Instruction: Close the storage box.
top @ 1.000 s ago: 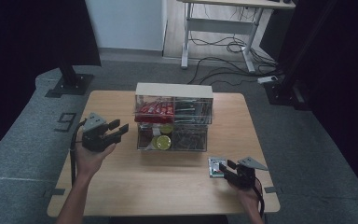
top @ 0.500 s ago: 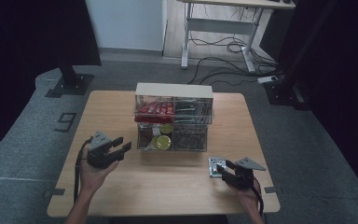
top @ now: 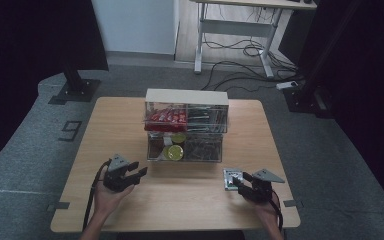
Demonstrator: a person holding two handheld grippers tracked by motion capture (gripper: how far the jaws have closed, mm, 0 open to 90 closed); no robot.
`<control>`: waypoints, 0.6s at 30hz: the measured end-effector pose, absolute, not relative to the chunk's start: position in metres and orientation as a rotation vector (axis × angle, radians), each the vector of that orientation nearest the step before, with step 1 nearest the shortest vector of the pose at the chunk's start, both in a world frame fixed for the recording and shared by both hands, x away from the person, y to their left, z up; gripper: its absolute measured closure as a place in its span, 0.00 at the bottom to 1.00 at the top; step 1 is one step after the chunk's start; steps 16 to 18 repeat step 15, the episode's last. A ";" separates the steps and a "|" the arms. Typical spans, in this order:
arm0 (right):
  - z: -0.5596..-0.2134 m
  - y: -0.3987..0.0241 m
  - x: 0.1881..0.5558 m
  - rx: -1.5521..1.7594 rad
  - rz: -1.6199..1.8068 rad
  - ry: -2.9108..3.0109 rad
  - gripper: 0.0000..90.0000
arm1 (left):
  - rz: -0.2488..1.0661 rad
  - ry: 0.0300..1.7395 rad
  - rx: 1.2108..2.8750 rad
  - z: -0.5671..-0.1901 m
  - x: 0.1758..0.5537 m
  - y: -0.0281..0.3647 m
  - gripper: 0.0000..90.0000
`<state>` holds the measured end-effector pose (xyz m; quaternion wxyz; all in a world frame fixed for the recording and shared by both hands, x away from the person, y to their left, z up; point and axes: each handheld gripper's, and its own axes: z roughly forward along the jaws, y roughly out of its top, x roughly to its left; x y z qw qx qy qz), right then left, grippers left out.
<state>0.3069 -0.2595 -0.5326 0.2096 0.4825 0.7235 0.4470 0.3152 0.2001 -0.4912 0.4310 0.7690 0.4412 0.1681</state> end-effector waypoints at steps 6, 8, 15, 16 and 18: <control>-0.533 -0.261 0.307 1.345 1.244 2.008 0.52 | 0.390 1.129 1.964 -0.509 0.315 0.194 0.60; -0.533 -0.262 0.307 1.348 1.244 2.005 0.52 | 0.387 1.129 1.974 -0.511 0.315 0.192 0.60; -0.532 -0.261 0.309 1.343 1.246 2.002 0.52 | 0.392 1.137 1.976 -0.513 0.315 0.191 0.57; -0.532 -0.261 0.309 1.343 1.246 2.002 0.52 | 0.392 1.137 1.976 -0.513 0.315 0.191 0.57; -0.532 -0.261 0.309 1.343 1.246 2.002 0.52 | 0.392 1.137 1.976 -0.513 0.315 0.191 0.57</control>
